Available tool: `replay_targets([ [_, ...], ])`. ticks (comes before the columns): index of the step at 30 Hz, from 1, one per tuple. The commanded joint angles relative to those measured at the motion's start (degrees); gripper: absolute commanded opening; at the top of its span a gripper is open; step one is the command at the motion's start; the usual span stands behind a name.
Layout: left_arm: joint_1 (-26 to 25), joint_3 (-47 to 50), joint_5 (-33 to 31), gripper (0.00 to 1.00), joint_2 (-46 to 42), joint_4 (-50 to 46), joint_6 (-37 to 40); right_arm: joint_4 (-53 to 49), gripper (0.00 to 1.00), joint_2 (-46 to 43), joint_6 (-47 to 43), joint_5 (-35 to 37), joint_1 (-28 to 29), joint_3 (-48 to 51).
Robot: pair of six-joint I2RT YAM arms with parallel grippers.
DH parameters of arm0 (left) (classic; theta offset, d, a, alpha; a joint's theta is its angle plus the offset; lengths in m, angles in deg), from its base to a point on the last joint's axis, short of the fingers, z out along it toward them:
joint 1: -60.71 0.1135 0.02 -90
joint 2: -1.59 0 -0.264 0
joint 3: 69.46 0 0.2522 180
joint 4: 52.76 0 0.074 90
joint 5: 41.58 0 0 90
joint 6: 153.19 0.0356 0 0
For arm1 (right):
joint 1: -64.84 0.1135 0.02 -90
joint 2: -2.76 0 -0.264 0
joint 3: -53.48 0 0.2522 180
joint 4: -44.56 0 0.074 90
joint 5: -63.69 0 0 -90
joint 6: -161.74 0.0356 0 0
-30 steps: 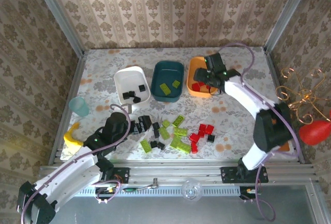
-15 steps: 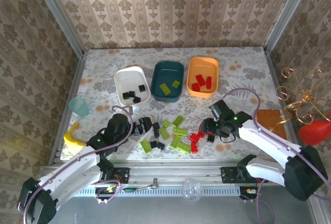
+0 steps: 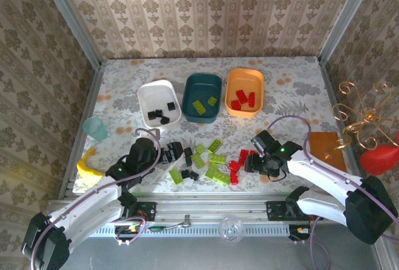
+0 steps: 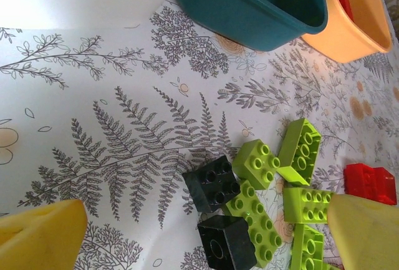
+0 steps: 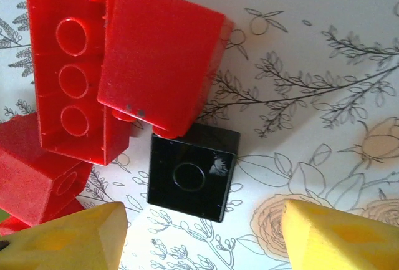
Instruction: Sort the legos into containers by color
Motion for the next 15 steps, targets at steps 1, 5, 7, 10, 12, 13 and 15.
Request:
replay_targets([
  [1,0.4,0.86,0.99,1.0,-0.14,1.09,-0.85,1.32,0.67,2.44,-0.11,0.83,0.93,-0.64],
  [5,0.45,1.3,0.93,1.0,-0.21,1.17,-1.11,2.92,0.65,4.9,-0.72,2.53,1.33,-0.99],
  [7,0.53,1.31,0.96,1.0,-0.3,1.18,-1.2,3.49,0.63,5.81,-0.97,3.37,1.51,-1.23],
  [10,0.69,1.31,1.08,1.0,-0.34,1.11,-1.2,3.93,0.61,6.92,-1.49,4.6,1.6,-1.57],
  [12,0.62,1.31,1.17,1.0,-0.3,1.18,-1.2,4.8,0.58,7.5,-1.97,5.28,1.6,-1.52],
  [13,0.71,1.31,1.29,1.0,-0.3,1.17,-1.2,4.92,0.57,7.86,-2.03,5.67,1.6,-1.54],
  [15,0.71,1.23,1.41,1.0,-0.38,1.0,-1.2,5.27,0.51,8.95,-2.39,6.22,1.6,-1.7],
])
